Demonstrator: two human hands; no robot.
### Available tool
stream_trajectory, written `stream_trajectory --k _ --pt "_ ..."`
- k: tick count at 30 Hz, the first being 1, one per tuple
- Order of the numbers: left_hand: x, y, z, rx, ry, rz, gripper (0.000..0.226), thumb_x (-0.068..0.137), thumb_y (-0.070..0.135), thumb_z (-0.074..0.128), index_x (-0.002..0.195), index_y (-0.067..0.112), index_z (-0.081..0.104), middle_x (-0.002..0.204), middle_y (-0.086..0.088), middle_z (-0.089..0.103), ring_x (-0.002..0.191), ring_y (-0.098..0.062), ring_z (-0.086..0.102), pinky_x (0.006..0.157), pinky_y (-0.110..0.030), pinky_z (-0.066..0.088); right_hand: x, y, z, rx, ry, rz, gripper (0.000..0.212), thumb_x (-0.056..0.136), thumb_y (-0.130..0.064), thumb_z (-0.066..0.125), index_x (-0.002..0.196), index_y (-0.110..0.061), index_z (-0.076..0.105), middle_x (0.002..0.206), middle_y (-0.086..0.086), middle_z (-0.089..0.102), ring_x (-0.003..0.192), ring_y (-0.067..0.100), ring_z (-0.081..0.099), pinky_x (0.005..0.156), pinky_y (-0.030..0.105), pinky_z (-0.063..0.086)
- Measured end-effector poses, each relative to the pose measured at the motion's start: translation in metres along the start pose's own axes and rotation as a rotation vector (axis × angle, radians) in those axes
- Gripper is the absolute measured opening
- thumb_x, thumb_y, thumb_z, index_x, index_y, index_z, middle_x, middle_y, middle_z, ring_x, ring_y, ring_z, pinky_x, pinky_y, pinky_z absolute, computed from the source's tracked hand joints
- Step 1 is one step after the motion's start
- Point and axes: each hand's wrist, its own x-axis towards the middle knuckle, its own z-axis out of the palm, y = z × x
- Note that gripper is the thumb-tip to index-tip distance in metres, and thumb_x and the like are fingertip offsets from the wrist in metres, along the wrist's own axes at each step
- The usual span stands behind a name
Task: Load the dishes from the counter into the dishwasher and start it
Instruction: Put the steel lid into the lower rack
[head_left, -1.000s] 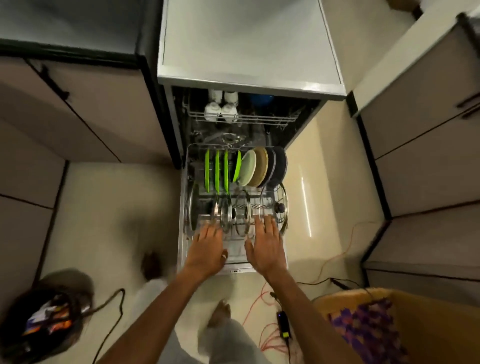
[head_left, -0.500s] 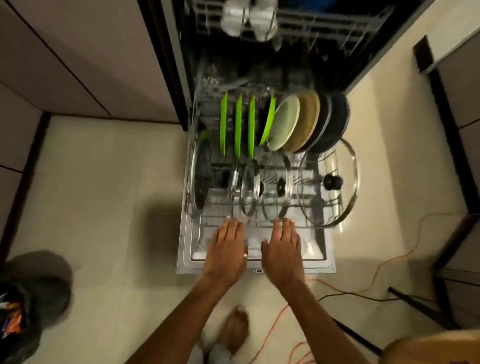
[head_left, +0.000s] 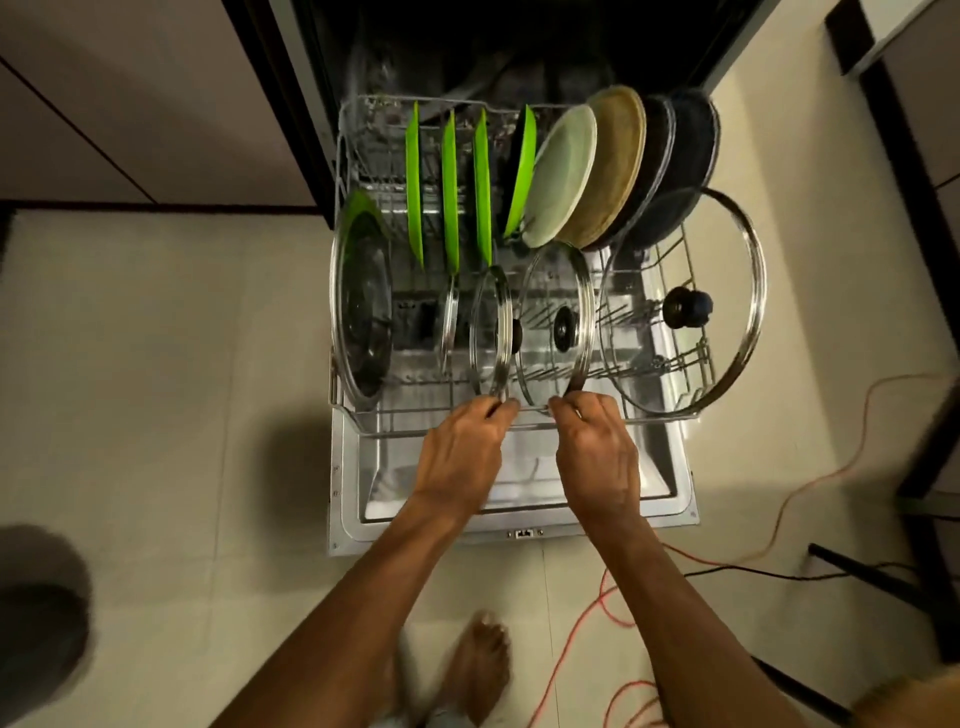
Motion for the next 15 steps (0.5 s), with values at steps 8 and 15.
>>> stream_trajectory --k 8,15 --pt "0.058 -0.006 -0.030 0.137 0.010 -0.024 0.045 0.103 0.006 0.044 0.147 0.017 0.048 0.133 -0.007 0.060 0.110 -0.029 0.064 0.087 -0.042 0.058 0.067 -0.001 -0.001 -0.053 -0.042 0.005 0.030 0.080 0.007 0.072 0.105 -0.009 0.075 0.102 0.007 0.068 0.093 0.028 0.061 0.066 0.038 0.059" --pt "0.134 -0.020 -0.049 0.197 -0.012 -0.053 0.032 0.107 0.017 0.045 0.137 0.018 0.057 0.119 -0.003 0.066 0.092 -0.025 0.069 0.076 -0.040 0.062 0.144 0.004 0.014 0.010 -0.029 0.024 0.038 0.077 0.009 0.072 0.108 -0.012 0.075 0.104 0.006 0.067 0.094 0.027 0.060 0.070 0.040 0.059"
